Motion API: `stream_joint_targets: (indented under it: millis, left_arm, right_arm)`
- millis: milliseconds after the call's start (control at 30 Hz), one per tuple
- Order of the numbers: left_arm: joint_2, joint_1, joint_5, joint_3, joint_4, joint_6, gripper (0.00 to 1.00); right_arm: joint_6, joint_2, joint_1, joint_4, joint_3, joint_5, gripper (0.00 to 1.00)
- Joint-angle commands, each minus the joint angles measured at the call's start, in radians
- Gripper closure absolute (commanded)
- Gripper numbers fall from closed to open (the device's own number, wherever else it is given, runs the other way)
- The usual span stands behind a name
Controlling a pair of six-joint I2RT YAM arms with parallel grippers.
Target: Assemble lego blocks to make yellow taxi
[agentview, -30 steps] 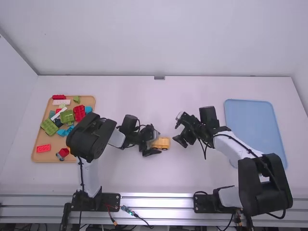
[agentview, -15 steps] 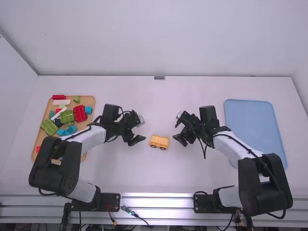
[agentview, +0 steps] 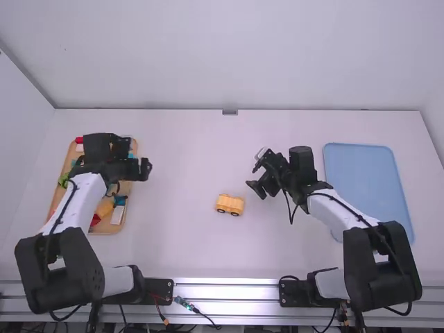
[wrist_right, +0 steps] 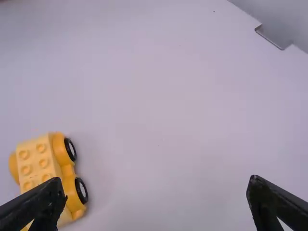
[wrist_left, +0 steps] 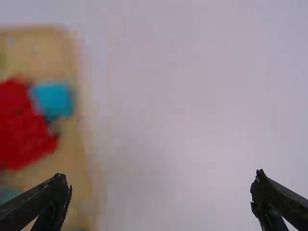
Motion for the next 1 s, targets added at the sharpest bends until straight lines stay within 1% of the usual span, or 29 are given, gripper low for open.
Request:
stream_joint_targets:
  millis: [0, 67, 167, 200, 367, 600, 667, 767, 833, 900, 967]
  left_arm:
    - [-0.012, 0.05, -0.241, -0.01, 0.002, -0.383, 0.01]
    - [-0.012, 0.071, -0.242, -0.016, -0.008, -0.564, 0.01]
    - [-0.012, 0.072, -0.248, -0.02, -0.085, -0.724, 0.01]
    - [-0.012, 0.068, -0.278, -0.023, -0.109, -0.735, 0.01]
    - [-0.012, 0.076, -0.293, -0.028, -0.086, -0.753, 0.01]
    - [-0.006, 0.14, -0.296, -0.025, -0.151, -0.948, 0.01]
    - [0.019, 0.187, -0.296, -0.018, -0.168, -1.025, 0.01]
    - [0.063, 0.233, -0.296, 0.013, -0.214, -1.049, 0.01]
    - [0.122, 0.261, -0.302, 0.064, -0.273, -1.048, 0.01]
    - [0.167, 0.268, -0.301, 0.098, -0.294, -1.052, 0.01]
    - [0.254, 0.274, -0.303, 0.155, -0.335, -1.132, 0.01]
  right_arm:
    - [0.027, -0.017, 0.002, 0.001, 0.001, -0.013, 0.01]
    - [0.025, -0.017, 0.002, 0.002, 0.001, -0.013, 0.01]
    - [0.024, -0.017, 0.002, 0.008, 0.002, -0.013, 0.01]
    - [0.025, -0.016, 0.002, 0.006, 0.005, -0.013, 0.01]
    - [0.024, -0.017, 0.002, 0.0, 0.01, -0.012, 0.01]
    - [0.024, -0.017, 0.002, 0.0, 0.01, -0.013, 0.01]
    - [0.025, -0.017, 0.002, 0.0, 0.01, -0.012, 0.01]
    - [0.025, -0.017, 0.004, -0.003, 0.01, -0.012, 0.01]
    - [0.025, -0.017, 0.002, -0.004, 0.01, -0.012, 0.01]
    - [0.024, -0.017, 0.002, -0.003, 0.01, -0.013, 0.01]
    - [0.024, -0.017, 0.003, -0.003, 0.01, -0.013, 0.01]
